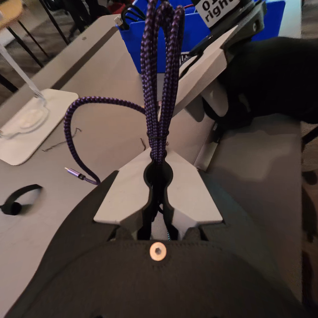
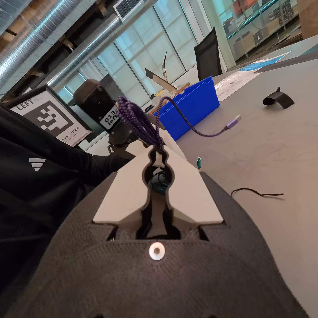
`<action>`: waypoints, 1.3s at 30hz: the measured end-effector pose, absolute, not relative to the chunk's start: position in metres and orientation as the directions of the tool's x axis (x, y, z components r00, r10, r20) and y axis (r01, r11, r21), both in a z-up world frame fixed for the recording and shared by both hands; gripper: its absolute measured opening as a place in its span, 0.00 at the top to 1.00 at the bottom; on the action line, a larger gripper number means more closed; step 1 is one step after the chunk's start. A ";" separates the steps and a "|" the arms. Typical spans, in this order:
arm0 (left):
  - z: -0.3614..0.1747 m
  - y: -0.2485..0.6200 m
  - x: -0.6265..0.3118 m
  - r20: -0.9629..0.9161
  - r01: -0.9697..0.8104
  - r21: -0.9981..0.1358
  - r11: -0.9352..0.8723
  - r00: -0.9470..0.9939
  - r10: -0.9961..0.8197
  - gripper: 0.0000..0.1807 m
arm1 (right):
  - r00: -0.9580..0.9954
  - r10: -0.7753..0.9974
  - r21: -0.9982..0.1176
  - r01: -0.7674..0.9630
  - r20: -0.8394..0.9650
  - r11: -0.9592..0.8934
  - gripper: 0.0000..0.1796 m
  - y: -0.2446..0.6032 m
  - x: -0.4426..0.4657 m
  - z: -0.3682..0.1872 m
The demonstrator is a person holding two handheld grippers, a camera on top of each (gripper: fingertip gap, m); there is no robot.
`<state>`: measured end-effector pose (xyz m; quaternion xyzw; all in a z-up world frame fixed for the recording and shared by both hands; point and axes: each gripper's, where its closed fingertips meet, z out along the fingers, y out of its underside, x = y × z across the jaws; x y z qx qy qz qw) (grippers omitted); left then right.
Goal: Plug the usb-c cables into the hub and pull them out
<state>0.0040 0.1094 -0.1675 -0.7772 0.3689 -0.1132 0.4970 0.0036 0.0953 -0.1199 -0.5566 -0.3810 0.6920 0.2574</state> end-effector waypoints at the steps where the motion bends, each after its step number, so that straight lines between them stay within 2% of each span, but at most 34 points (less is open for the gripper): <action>1: -0.166 0.109 0.005 -0.217 -0.477 -0.852 -0.217 0.698 -0.683 1.00 | -0.245 0.779 -0.812 0.075 -0.577 -0.578 0.98 0.095 0.003 -0.121; 7: -0.164 0.108 0.005 -0.218 -0.472 -0.856 -0.211 0.700 -0.680 1.00 | -0.255 0.776 -0.812 0.076 -0.576 -0.578 1.00 0.092 0.002 -0.120; 9: -0.164 0.106 0.008 -0.179 -0.450 -0.863 -0.228 0.695 -0.696 1.00 | -0.231 0.814 -0.843 0.059 -0.533 -0.535 1.00 0.094 0.003 -0.118; 13: -0.154 0.105 0.010 0.076 -0.255 -0.903 -0.346 0.696 -0.714 1.00 | -0.180 0.878 -0.896 0.040 -0.443 -0.443 1.00 0.097 0.006 -0.113; 16: -0.142 0.108 0.003 0.305 -0.062 -0.889 -0.453 0.658 -0.688 1.00 | -0.088 0.951 -0.954 0.063 -0.297 -0.292 1.00 0.102 0.007 -0.115; 19: -0.148 0.103 0.008 0.315 -0.100 -0.873 -0.478 0.632 -0.708 1.00 | -0.093 0.960 -0.964 0.049 -0.265 -0.262 1.00 0.101 0.006 -0.108; 23: -0.155 0.101 0.014 0.280 -0.134 -0.878 -0.459 0.635 -0.720 1.00 | -0.145 0.925 -0.937 0.045 -0.350 -0.348 1.00 0.098 0.001 -0.108; 24: -0.155 0.101 0.014 0.275 -0.131 -0.882 -0.453 0.637 -0.720 1.00 | -0.142 0.917 -0.928 0.052 -0.372 -0.368 0.89 0.099 -0.001 -0.110; 28: -0.156 0.100 0.013 0.269 -0.133 -0.885 -0.445 0.635 -0.724 1.00 | -0.182 0.897 -0.915 0.052 -0.402 -0.400 0.96 0.094 -0.001 -0.110; 39: -0.156 0.098 0.017 0.272 -0.139 -0.885 -0.444 0.620 -0.736 1.00 | -0.170 0.911 -0.926 0.069 -0.377 -0.370 1.00 0.093 -0.003 -0.114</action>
